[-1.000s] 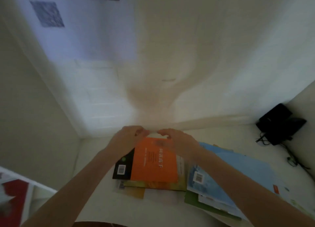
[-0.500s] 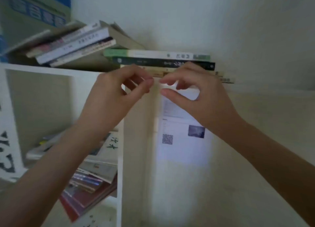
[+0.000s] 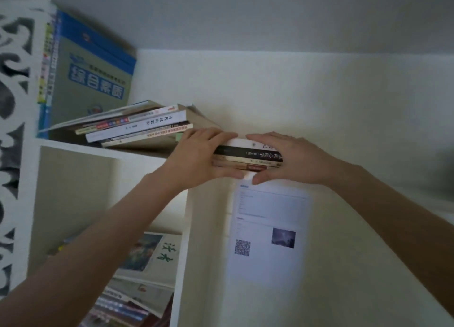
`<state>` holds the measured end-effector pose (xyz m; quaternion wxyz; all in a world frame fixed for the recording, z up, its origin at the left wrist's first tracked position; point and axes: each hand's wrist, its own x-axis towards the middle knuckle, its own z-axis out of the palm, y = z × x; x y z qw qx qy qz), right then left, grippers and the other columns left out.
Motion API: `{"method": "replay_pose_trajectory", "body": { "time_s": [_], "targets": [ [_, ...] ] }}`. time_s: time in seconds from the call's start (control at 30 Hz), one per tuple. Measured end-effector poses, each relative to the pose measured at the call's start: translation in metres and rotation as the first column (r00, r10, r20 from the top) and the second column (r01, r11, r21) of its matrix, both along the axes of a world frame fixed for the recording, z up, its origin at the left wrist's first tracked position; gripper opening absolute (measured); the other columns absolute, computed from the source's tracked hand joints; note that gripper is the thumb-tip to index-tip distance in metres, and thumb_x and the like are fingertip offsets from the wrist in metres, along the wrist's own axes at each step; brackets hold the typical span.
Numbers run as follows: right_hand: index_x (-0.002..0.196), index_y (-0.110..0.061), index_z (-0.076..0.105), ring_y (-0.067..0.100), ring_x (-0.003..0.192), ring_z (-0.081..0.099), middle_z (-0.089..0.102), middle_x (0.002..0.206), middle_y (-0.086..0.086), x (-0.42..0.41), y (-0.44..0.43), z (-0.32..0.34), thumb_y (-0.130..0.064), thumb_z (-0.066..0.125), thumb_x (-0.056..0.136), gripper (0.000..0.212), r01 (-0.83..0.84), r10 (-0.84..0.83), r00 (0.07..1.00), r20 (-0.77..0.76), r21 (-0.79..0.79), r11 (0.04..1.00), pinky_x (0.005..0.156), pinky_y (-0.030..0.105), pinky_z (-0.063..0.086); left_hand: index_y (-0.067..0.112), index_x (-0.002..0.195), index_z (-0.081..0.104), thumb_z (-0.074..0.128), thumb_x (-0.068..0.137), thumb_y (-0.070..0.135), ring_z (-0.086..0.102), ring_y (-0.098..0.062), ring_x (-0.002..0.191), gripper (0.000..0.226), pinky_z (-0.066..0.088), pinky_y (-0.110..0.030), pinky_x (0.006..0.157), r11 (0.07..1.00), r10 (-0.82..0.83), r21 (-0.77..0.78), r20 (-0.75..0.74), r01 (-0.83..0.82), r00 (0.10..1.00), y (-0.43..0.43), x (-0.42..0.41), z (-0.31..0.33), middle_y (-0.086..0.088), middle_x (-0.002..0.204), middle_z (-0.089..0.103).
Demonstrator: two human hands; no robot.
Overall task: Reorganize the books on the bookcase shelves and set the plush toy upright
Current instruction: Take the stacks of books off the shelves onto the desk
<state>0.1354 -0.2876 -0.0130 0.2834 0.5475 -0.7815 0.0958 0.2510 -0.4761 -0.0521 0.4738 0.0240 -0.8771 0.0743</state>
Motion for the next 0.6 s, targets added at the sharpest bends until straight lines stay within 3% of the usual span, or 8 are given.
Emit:
{"method": "replay_pose_trajectory", "body": {
  "time_s": [0.07, 0.23, 0.37, 0.43, 0.6],
  "targets": [
    [0.140, -0.044, 0.035, 0.007, 0.123, 0.045, 0.046, 0.136, -0.019, -0.004, 0.006, 0.006, -0.062, 0.069, 0.070, 0.080, -0.003, 0.005, 0.996, 0.092, -0.022, 1.000, 0.099, 0.028, 0.036, 0.026, 0.133, 0.050, 0.037, 0.065, 0.077, 0.047, -0.021, 0.119, 0.086, 0.019, -0.023, 0.096, 0.998, -0.059, 0.018, -0.027, 0.059, 0.998, -0.001, -0.001, 0.002, 0.001, 0.127, 0.055],
    [0.137, -0.044, 0.041, 0.009, 0.120, 0.050, 0.051, 0.135, -0.018, -0.012, 0.008, 0.014, -0.060, 0.068, 0.074, 0.070, 0.046, -0.042, 0.996, 0.076, -0.052, 0.998, 0.096, 0.029, 0.039, 0.022, 0.132, 0.052, 0.067, 0.080, 0.044, 0.053, -0.025, 0.113, 0.058, 0.038, -0.031, 0.091, 0.993, -0.085, 0.082, 0.013, 0.084, 0.996, 0.004, -0.009, 0.012, -0.002, 0.126, 0.057],
    [0.138, -0.046, 0.038, 0.009, 0.110, 0.054, 0.057, 0.128, -0.015, -0.012, 0.010, 0.017, -0.057, 0.064, 0.080, 0.065, 0.009, -0.013, 0.997, 0.072, 0.052, 0.999, 0.090, 0.028, 0.042, 0.026, 0.130, 0.054, 0.056, 0.088, 0.046, 0.056, -0.025, 0.107, 0.046, 0.038, -0.032, 0.081, 1.000, -0.003, 0.011, 0.010, 0.003, 1.000, 0.004, -0.010, 0.018, -0.001, 0.116, 0.061],
    [0.137, -0.045, 0.040, 0.011, 0.103, 0.056, 0.061, 0.122, -0.012, -0.013, 0.011, 0.016, -0.054, 0.063, 0.083, 0.060, 0.009, -0.011, 0.998, 0.063, 0.031, 0.999, 0.085, 0.027, 0.042, 0.026, 0.129, 0.055, 0.053, 0.090, 0.046, 0.057, -0.025, 0.105, 0.044, 0.037, -0.032, 0.077, 0.998, 0.040, -0.050, -0.009, -0.041, 0.999, 0.004, -0.010, 0.017, -0.002, 0.115, 0.061],
    [0.140, -0.038, 0.039, 0.016, 0.090, 0.057, 0.064, 0.118, -0.006, -0.003, 0.016, 0.011, -0.045, 0.052, 0.093, 0.049, 0.056, -0.049, 0.977, -0.206, 0.030, 0.998, 0.070, 0.026, 0.033, 0.014, 0.108, 0.066, 0.047, 0.087, 0.046, 0.065, -0.028, 0.077, 0.043, 0.040, -0.028, 0.060, 0.977, 0.000, -0.210, -0.152, -0.032, 0.988, 0.002, -0.007, 0.007, -0.005, 0.089, 0.068]
  ]
}}
